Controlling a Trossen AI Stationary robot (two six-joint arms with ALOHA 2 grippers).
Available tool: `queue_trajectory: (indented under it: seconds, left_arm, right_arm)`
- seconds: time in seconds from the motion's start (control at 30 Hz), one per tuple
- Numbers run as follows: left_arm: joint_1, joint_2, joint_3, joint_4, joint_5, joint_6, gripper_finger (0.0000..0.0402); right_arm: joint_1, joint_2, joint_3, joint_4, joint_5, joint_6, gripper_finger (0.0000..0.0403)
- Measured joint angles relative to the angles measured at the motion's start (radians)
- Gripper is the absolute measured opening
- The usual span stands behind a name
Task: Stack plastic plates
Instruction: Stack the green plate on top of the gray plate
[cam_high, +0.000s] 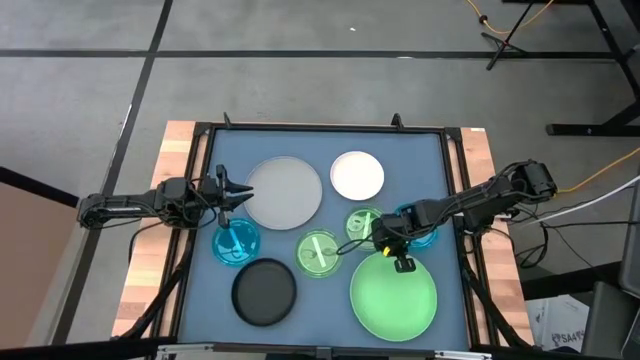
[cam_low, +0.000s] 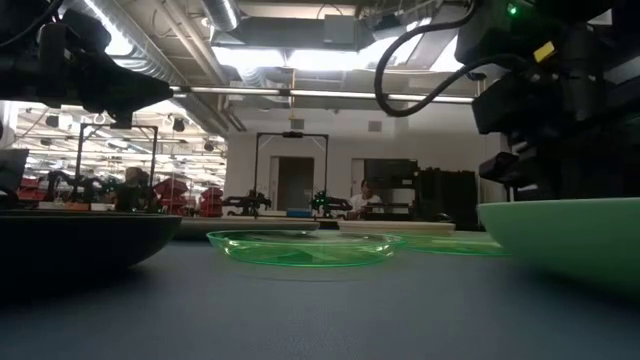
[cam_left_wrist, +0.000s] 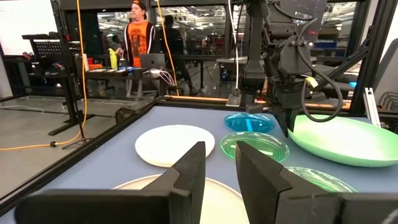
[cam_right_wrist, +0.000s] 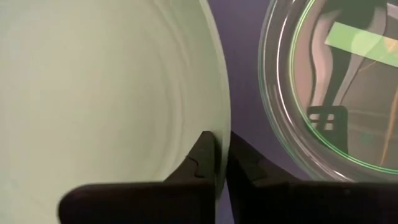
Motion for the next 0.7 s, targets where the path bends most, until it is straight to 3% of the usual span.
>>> queue_trajectory:
  seconds: [0.4, 0.7]
  left_arm:
    - [0.000, 0.000, 0.000, 0.000, 0.000, 0.000, 0.0082]
    - [0.000, 0.000, 0.000, 0.000, 0.000, 0.000, 0.0082]
  right_arm:
    - [0.000, 0.000, 0.004, 0.032, -0.052, -0.002, 0.0003]
    - [-0.008, 0.000, 0.122, 0.019, -0.061, -0.028, 0.0001]
